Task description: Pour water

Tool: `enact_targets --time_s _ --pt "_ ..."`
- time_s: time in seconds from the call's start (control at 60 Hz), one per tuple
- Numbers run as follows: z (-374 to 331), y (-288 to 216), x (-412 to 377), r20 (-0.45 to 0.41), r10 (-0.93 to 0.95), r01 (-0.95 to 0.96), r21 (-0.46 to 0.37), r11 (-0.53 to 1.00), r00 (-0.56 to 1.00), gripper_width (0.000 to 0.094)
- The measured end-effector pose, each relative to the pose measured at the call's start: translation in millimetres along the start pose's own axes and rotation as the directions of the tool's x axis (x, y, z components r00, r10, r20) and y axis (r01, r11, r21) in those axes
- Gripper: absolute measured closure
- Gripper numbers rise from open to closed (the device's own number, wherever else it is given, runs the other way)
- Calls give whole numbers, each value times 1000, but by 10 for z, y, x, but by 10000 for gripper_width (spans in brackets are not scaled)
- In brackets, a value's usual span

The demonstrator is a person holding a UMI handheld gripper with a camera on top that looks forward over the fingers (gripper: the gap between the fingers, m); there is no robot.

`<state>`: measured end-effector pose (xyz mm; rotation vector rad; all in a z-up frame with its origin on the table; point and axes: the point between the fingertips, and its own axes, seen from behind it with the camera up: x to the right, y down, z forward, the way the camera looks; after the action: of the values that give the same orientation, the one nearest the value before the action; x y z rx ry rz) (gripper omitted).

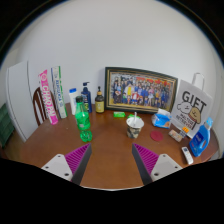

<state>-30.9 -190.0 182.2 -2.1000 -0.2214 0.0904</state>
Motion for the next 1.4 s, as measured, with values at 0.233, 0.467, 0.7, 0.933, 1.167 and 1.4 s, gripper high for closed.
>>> enact_targets --time_s 0.233,0.467,0.7,0.933,1.167,1.4 --pt "954 -235 -919 63 19 -26 116 993 998 88" --pt "1977 -295 -1312 50 23 -31 178 984 998 92" --pt "2496 -374 -1306 -27 67 -59 221 974 997 257" --pt "2617 -470 -1377 -44 41 -28 262 965 998 451" --pt "2633 -501 -1345 -61 70 -51 279 959 996 621" --pt "2519 -822 -1289 -36 151 -131 321 938 988 620"
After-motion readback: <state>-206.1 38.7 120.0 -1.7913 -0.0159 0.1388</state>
